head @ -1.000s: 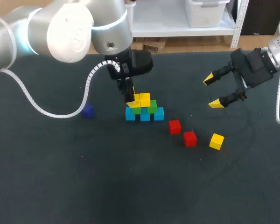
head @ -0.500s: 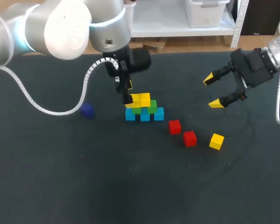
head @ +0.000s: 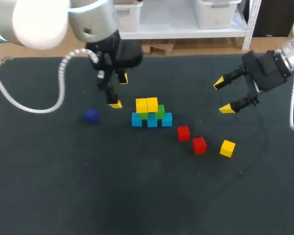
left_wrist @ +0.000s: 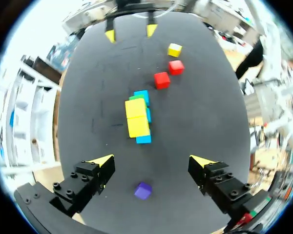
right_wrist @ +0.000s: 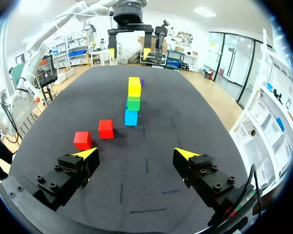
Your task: Place the blue cubes, place green cubes on the blue cubes, place the yellow cubes on the green cubes, then place the red cubes on the yellow cubes, and place purple cube on the red cubes.
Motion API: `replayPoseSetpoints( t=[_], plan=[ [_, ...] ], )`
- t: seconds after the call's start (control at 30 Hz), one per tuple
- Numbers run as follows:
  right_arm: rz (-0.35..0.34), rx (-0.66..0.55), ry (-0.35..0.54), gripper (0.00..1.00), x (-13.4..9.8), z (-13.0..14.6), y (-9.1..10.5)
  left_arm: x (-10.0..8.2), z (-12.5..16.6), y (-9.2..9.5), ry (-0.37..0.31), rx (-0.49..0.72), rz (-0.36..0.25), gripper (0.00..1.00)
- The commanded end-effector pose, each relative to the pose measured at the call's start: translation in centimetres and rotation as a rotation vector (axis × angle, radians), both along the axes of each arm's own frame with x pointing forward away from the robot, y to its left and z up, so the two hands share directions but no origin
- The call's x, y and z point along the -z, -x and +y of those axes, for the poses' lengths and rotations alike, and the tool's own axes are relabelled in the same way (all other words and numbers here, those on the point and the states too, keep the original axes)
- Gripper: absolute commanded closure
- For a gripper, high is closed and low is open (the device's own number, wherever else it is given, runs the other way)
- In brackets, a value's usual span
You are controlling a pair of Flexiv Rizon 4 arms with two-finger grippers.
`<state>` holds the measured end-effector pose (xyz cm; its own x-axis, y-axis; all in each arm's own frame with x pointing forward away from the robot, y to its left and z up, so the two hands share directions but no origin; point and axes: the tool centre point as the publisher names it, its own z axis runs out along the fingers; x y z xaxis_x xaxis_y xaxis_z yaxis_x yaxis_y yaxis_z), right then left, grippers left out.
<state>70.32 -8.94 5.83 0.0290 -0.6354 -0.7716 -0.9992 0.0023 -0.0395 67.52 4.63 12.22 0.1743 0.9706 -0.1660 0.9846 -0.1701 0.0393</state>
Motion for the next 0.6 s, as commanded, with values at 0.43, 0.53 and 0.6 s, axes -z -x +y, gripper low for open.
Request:
replayPoseSetpoints(
  t=[0.43,0.53,0.6],
  plan=[
    [-0.002,0.0,-0.002,0.0,0.0,0.0,0.0,-0.9,11.5,1.1,0.305,-0.085,-0.059,0.0],
    [-0.002,0.0,-0.002,0.0,0.0,0.0,0.0,-0.7,12.1,1.1,0.361,-0.126,-0.065,0.0],
    [-0.002,0.0,-0.002,0.0,0.0,0.0,0.0,-0.6,12.3,1.1,0.361,-0.129,-0.058,0.0]
  ],
)
